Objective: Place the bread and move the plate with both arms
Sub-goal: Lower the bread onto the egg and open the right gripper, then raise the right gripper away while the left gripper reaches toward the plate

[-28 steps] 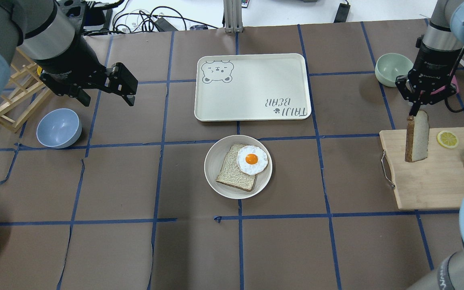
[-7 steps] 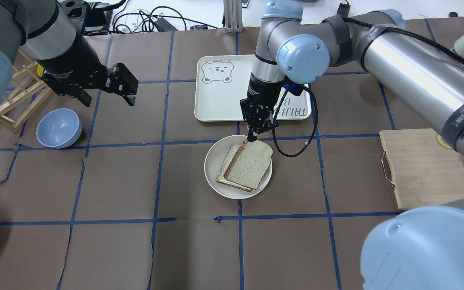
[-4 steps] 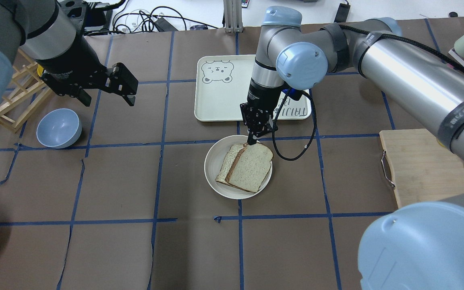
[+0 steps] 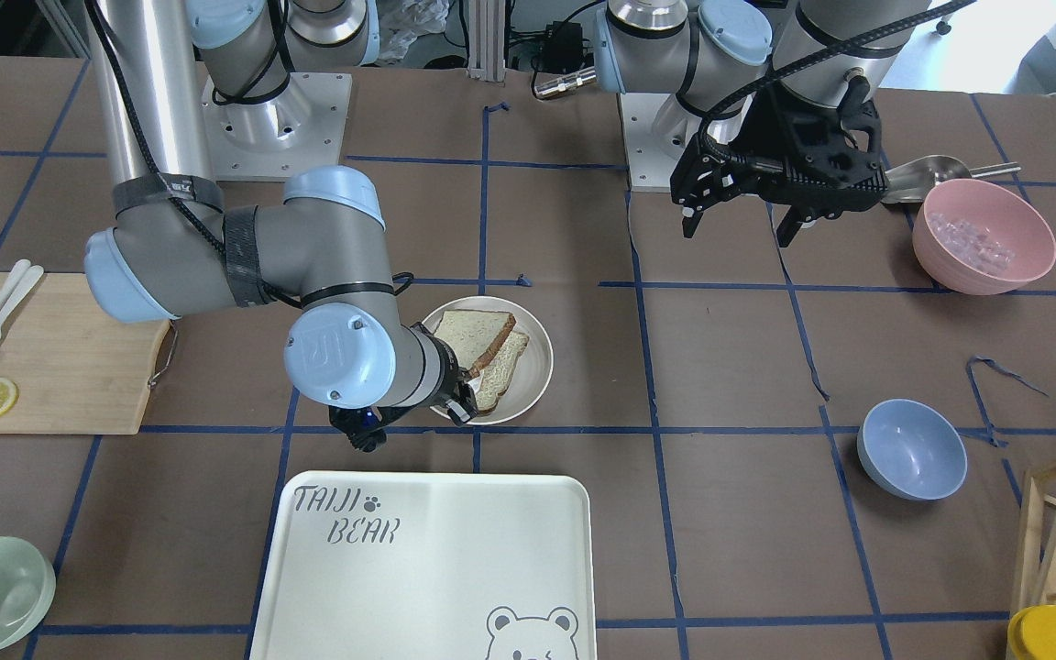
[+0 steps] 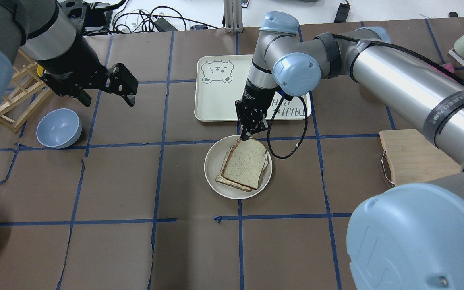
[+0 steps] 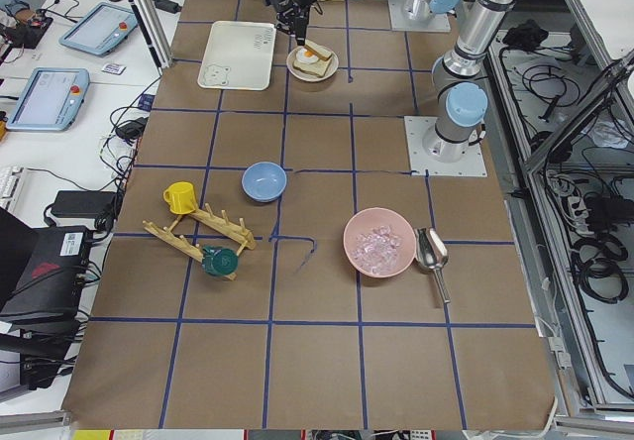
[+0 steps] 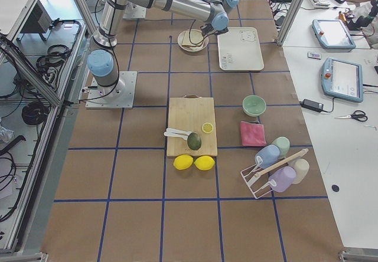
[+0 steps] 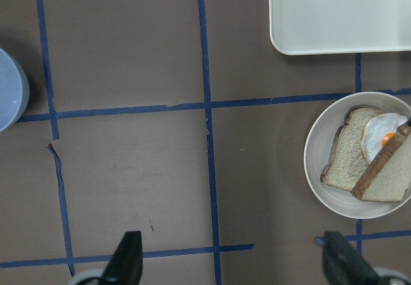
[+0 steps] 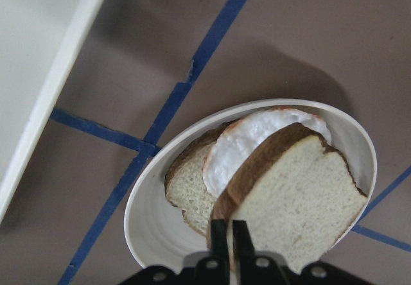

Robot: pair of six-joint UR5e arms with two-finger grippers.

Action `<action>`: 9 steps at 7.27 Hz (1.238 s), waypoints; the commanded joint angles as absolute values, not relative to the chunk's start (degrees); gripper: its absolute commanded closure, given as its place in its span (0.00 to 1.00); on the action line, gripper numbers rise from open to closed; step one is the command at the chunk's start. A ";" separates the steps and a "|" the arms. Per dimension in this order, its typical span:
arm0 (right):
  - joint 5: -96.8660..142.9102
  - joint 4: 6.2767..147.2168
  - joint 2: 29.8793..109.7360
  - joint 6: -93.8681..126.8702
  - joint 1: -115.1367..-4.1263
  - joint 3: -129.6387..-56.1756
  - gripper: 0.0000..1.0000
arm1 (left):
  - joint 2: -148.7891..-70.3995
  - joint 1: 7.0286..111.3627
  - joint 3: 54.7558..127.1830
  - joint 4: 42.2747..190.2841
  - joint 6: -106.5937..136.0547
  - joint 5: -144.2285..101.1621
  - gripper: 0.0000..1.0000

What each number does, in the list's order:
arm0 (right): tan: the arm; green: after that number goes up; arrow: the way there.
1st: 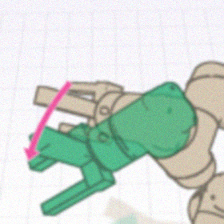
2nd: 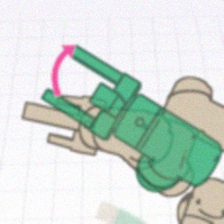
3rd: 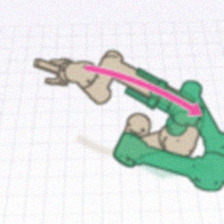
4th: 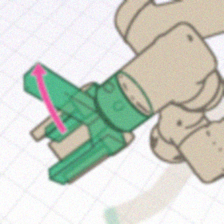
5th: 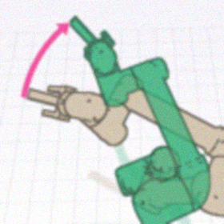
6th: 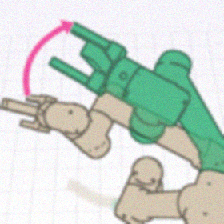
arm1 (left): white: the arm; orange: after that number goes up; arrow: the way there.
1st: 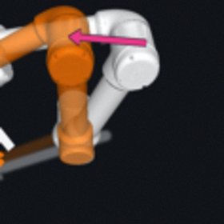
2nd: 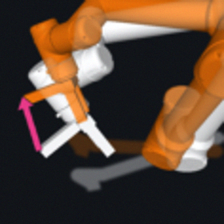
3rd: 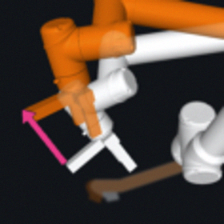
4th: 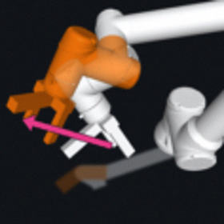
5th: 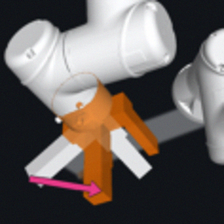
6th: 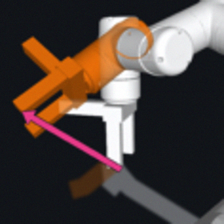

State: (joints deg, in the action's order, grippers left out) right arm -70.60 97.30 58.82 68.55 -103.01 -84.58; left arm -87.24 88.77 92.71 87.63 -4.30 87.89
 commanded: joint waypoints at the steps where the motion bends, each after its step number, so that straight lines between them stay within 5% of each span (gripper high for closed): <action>1: -70.58 99.05 58.54 68.12 -103.01 -85.34 0.33 | -87.19 88.77 92.64 87.63 -4.39 87.89 0.00; 6: -80.57 99.94 66.33 51.84 -101.26 -85.34 0.31 | -86.84 89.12 93.77 87.72 -3.34 87.63 0.00; 8: -85.94 98.62 70.12 36.31 -96.62 -85.43 0.02 | -88.50 89.38 94.39 87.63 0.93 87.54 0.00; 9: -86.22 98.70 72.75 25.77 -94.07 -85.43 0.00 | -89.20 89.38 95.26 87.71 3.92 86.58 0.00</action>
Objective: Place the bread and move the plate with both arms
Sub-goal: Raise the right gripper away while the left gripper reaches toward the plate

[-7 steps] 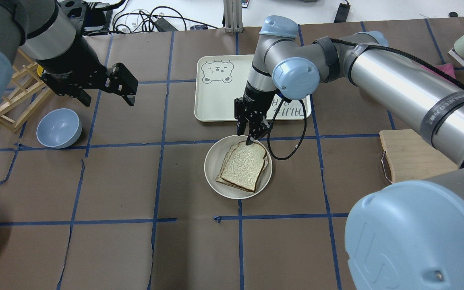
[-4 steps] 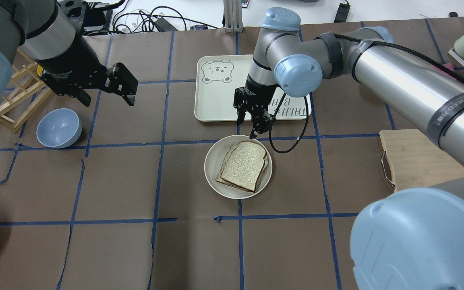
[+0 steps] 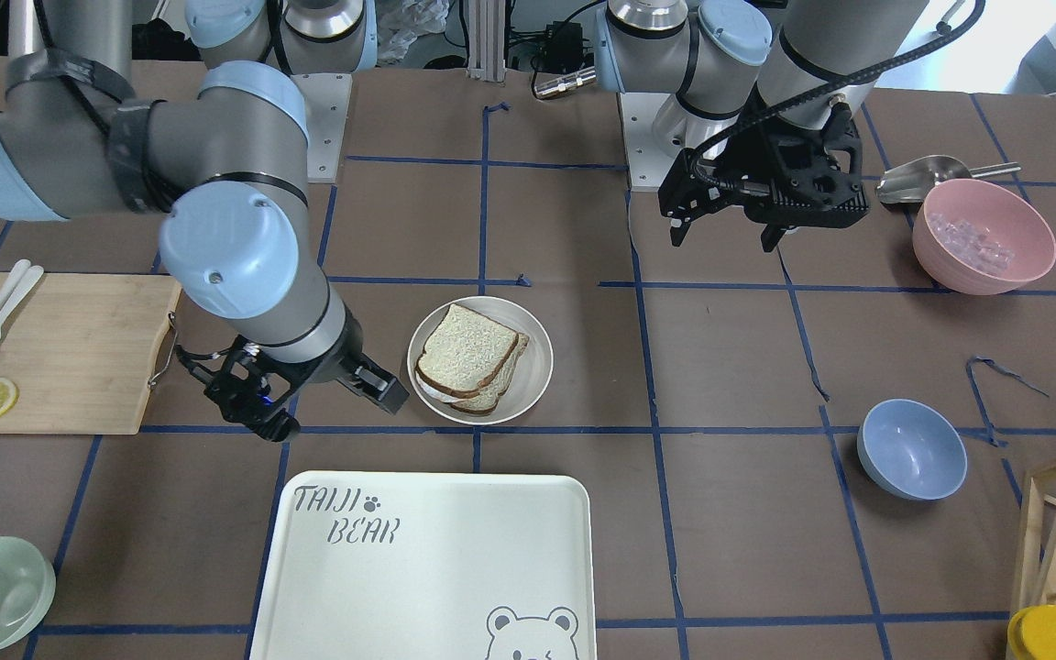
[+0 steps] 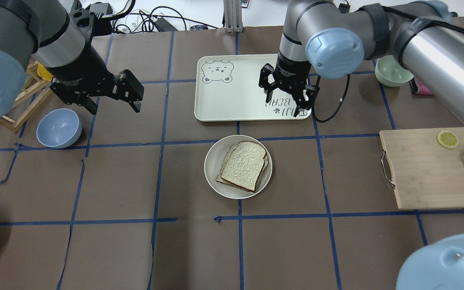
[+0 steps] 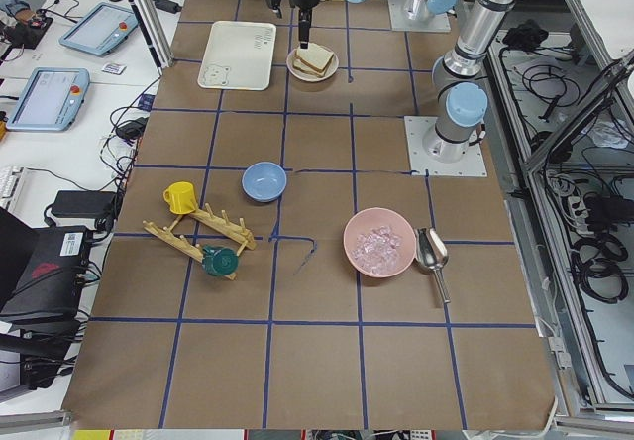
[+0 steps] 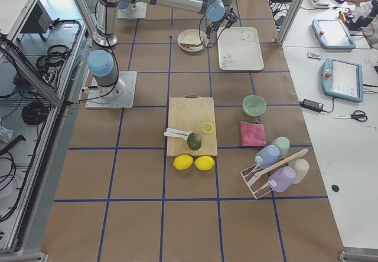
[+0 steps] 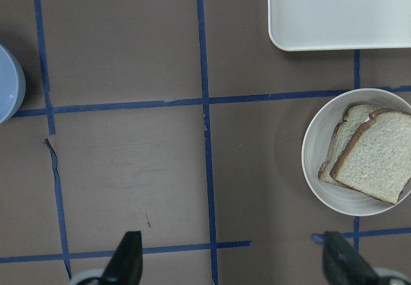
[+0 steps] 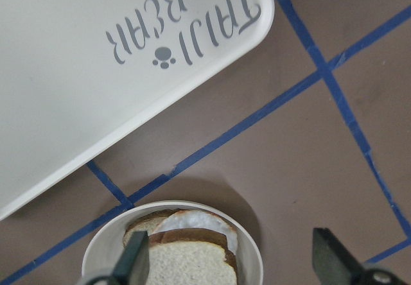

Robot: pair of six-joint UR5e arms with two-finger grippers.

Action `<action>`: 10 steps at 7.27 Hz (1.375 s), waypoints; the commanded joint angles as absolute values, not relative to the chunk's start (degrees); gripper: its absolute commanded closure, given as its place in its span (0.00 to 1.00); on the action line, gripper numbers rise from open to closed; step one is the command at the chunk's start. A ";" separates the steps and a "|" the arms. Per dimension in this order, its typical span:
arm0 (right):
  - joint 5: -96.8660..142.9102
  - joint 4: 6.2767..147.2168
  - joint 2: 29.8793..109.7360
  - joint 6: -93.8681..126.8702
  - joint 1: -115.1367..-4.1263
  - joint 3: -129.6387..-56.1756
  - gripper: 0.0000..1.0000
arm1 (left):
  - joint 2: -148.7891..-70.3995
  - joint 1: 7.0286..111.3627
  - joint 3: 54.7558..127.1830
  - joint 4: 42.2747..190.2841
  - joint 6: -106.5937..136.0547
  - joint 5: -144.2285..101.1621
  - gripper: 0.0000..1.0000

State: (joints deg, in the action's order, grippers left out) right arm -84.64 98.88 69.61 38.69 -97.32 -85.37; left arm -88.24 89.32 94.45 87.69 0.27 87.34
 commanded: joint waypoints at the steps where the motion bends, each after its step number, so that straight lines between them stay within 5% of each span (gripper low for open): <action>1: -86.31 96.44 75.21 15.48 -92.30 -85.95 0.00 | -89.73 89.56 97.88 87.11 5.43 84.57 0.00; 10: -90.61 87.27 86.75 4.22 -90.97 -87.71 0.00 | -103.69 96.33 115.22 57.75 22.85 76.02 0.00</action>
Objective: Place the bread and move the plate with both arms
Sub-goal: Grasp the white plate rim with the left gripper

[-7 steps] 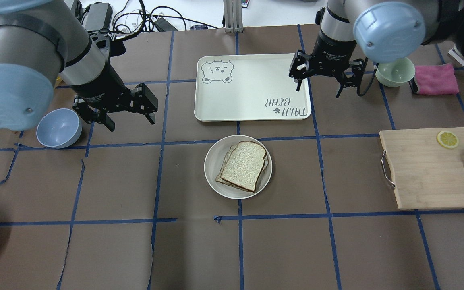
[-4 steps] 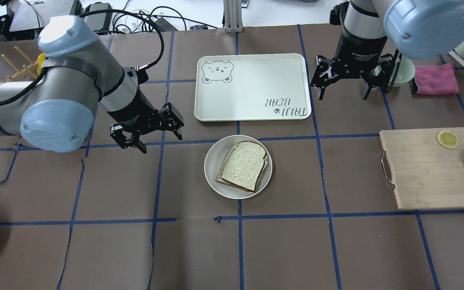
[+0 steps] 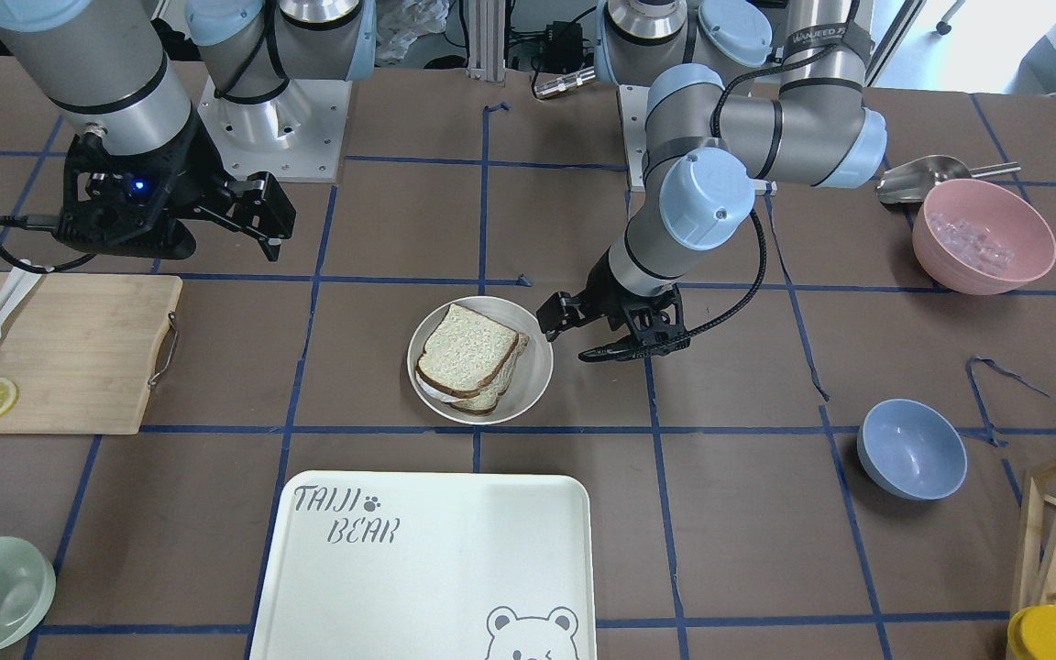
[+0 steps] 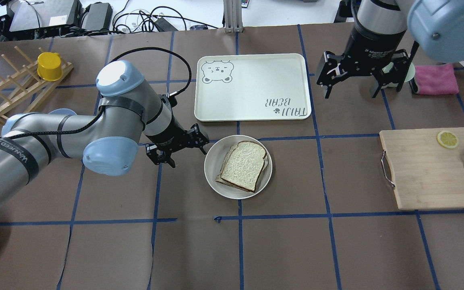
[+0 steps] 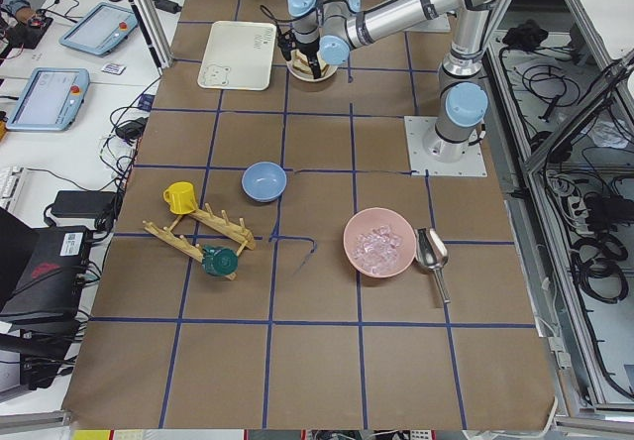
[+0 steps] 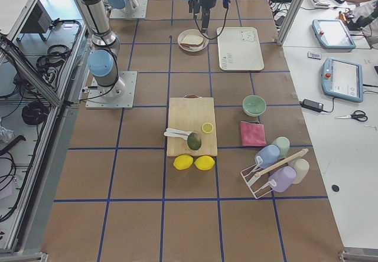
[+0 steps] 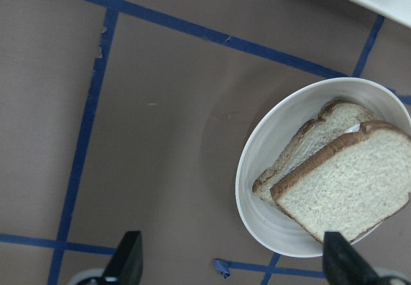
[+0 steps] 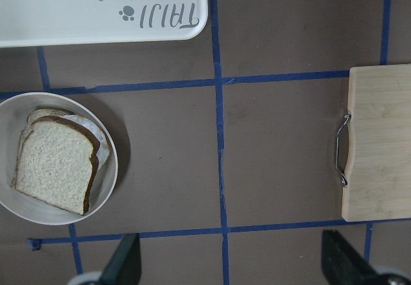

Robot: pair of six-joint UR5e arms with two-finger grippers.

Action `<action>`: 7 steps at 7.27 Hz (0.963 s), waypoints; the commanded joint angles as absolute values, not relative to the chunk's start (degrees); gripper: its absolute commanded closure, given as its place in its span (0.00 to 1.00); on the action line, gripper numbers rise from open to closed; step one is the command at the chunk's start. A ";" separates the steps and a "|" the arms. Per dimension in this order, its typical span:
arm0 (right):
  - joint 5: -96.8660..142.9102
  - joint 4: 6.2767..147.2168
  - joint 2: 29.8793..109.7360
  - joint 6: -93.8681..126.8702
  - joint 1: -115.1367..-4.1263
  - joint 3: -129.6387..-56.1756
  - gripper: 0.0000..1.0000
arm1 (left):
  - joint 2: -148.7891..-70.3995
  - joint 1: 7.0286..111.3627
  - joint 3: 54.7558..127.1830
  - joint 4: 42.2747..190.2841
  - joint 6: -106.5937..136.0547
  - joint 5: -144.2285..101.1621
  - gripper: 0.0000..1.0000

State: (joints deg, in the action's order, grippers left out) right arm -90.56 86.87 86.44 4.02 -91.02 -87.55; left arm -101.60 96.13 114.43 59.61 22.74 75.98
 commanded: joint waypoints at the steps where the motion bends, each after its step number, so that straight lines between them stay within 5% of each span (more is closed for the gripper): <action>1: -90.62 87.36 86.66 4.57 -90.97 -87.71 0.00 | -105.71 96.94 115.31 56.87 23.63 75.68 0.00; 2: -90.44 87.36 86.83 4.48 -90.97 -87.71 0.00 | -106.78 99.12 115.23 55.04 24.34 75.93 0.00; 6: -90.09 91.38 86.48 4.56 -90.97 -87.72 0.00 | -108.98 99.67 115.31 52.65 23.99 76.29 0.27; 7: -90.09 91.58 86.75 4.66 -91.23 -87.63 0.00 | -108.98 99.67 115.31 52.65 24.08 76.20 0.45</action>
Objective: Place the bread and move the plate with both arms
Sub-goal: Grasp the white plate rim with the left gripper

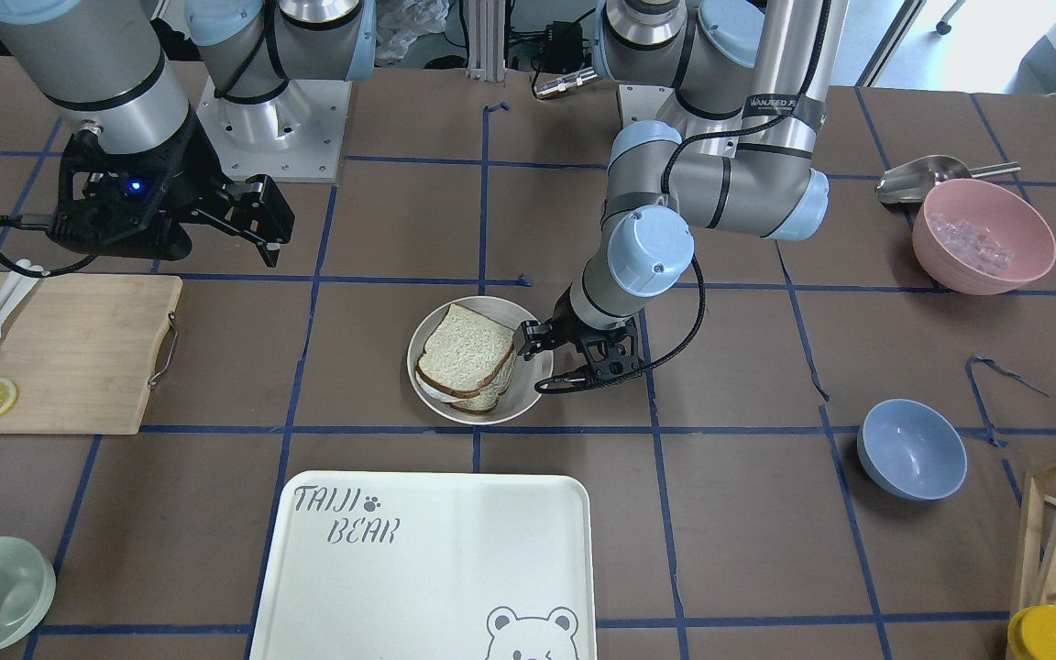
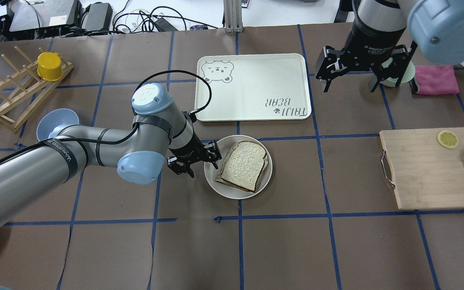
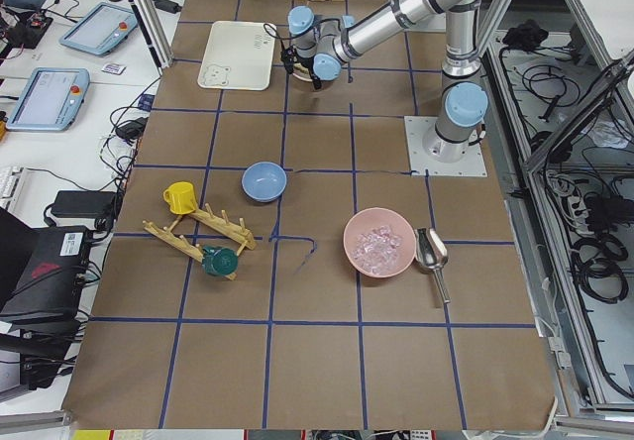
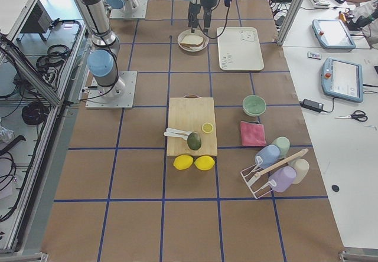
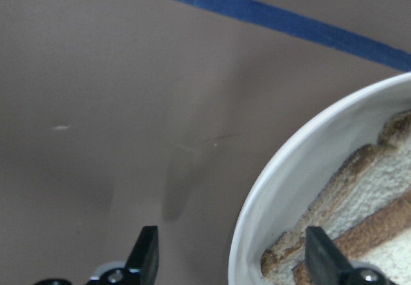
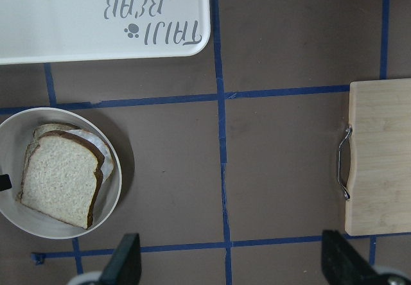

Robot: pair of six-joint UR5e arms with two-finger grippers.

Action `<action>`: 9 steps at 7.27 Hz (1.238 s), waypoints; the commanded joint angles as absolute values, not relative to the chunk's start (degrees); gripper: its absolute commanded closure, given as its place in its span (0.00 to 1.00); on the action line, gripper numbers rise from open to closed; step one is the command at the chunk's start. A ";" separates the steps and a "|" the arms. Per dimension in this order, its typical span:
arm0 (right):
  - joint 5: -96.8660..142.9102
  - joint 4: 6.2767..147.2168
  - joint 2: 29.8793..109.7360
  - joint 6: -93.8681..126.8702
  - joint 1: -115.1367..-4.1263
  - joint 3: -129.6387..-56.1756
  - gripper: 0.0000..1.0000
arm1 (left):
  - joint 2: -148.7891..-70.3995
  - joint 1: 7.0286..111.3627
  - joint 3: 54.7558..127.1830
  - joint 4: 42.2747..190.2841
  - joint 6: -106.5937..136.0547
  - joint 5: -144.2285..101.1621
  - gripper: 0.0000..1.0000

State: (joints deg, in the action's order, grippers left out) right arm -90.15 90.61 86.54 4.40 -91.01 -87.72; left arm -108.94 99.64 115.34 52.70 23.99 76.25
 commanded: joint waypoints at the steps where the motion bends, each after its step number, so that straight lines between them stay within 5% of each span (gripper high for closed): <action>1: -90.00 91.50 86.49 4.66 -91.32 -87.63 0.00 | -108.98 99.67 115.31 52.56 24.17 76.20 0.65; 3: -90.18 90.88 86.92 4.57 -91.32 -87.63 0.00 | -109.42 99.67 115.14 52.12 24.17 76.20 0.94; 4: -90.35 90.44 86.92 3.96 -91.23 -87.71 0.00 | -109.51 99.67 115.05 51.86 23.73 76.20 1.00; 9: -90.18 90.44 87.36 2.29 -91.23 -87.71 0.00 | -107.58 99.49 114.79 46.32 22.85 72.36 1.00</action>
State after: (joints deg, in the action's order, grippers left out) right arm -90.24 90.42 87.31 3.16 -91.21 -87.71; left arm -108.32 99.62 114.79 47.14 22.58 74.77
